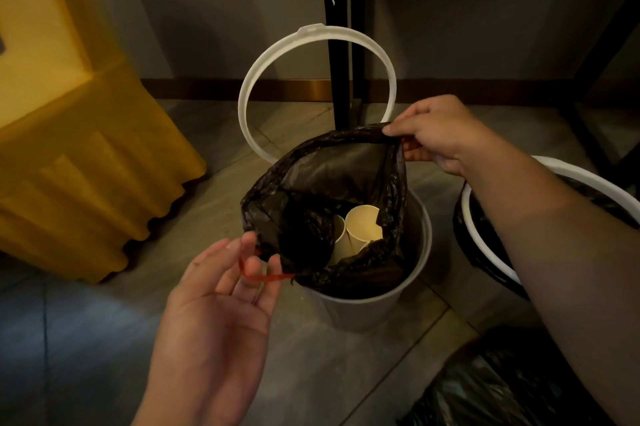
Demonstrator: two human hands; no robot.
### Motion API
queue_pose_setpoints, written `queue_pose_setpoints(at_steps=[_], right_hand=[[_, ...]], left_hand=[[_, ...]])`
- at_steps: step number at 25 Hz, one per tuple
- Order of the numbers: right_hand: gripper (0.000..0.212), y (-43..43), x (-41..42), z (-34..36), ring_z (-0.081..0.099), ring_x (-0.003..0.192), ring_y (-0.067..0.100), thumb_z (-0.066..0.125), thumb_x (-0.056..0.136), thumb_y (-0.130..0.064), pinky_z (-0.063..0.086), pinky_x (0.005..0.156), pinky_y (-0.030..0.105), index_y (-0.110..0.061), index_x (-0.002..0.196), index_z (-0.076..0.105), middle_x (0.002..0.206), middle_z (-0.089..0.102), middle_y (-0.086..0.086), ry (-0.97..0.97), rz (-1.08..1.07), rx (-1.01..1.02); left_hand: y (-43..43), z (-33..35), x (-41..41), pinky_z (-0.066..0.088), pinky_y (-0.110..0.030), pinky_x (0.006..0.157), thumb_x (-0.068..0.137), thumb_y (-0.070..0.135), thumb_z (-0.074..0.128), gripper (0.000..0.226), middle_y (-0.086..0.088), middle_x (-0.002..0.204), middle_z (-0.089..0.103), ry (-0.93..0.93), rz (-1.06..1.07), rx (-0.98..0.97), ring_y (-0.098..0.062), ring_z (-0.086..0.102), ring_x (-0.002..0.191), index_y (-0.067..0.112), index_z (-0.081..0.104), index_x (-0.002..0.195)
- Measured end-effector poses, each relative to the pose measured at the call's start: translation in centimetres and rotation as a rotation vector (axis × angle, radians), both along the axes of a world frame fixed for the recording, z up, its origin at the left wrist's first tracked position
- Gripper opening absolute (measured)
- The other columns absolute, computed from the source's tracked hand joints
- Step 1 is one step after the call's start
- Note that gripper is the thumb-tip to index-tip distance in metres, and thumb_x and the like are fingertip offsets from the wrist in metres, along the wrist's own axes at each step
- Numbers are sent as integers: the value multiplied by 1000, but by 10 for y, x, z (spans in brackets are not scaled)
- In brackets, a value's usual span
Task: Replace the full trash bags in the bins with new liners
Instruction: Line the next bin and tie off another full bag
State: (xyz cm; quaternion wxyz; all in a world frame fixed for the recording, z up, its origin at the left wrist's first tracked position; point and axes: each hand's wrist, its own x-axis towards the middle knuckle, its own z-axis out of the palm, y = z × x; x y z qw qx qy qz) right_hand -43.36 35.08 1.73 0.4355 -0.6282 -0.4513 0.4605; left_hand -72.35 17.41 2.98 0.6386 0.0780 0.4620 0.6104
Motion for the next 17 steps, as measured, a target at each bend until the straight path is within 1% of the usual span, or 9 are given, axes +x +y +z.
queue_pose_setpoints(at_steps=[1,3,4,6,7,8,12,15,17], right_hand=[[11,-2,-1,4,78,75,17,84,86,-10,62,64,29,-12,95,78,88,81,8,46,18,-16],[19,-6,-6,11,76,79,20,84,86,-9,63,69,32,-12,103,76,94,80,9,98,60,-3],[22,-7,-10,15,75,79,19,83,86,-9,63,72,33,-13,106,75,96,79,9,99,85,21],[21,-11,-21,24,74,77,18,82,87,-9,63,75,34,-14,105,75,90,79,4,82,143,79],[19,-14,-27,29,73,74,18,82,88,-10,63,73,33,-14,105,76,84,78,3,80,177,98],[16,-18,-33,34,72,72,17,82,89,-11,62,70,32,-14,104,76,81,77,2,89,214,106],[8,-34,-53,54,73,74,18,73,97,-17,60,67,31,-14,104,75,86,78,6,126,337,127],[8,-43,-60,66,75,76,18,67,101,-12,59,65,30,-13,106,73,88,77,7,131,375,190],[11,-50,-60,72,77,78,21,65,101,-8,60,66,30,-11,108,72,91,79,11,150,419,224]], left_hand=[[1,2,0,59,-43,93,81,13,73,27,-3,92,75,-4,-5,11,-6,60,57,18,60,103],[3,6,4,61,-47,93,83,18,74,20,-2,94,75,-7,-64,35,-6,60,57,19,62,99],[5,8,6,62,-49,91,85,23,75,18,-3,97,77,-4,-104,40,-8,67,63,18,65,100],[14,15,14,63,-50,88,92,39,70,33,-9,108,81,12,-206,46,-21,80,90,15,66,115],[21,19,18,63,-50,89,96,48,65,42,-14,113,80,30,-261,51,-29,80,99,17,63,123],[29,25,23,62,-50,91,97,55,60,47,-17,115,80,53,-314,64,-34,79,104,18,60,127],[63,47,38,58,-50,100,98,66,53,57,-22,111,79,149,-431,87,-36,78,106,18,56,130],[81,63,47,54,-49,105,99,68,50,60,-22,112,79,198,-504,110,-36,75,112,17,56,130],[87,67,52,54,-49,105,98,68,51,62,-21,114,79,206,-507,118,-36,75,113,16,58,132]])
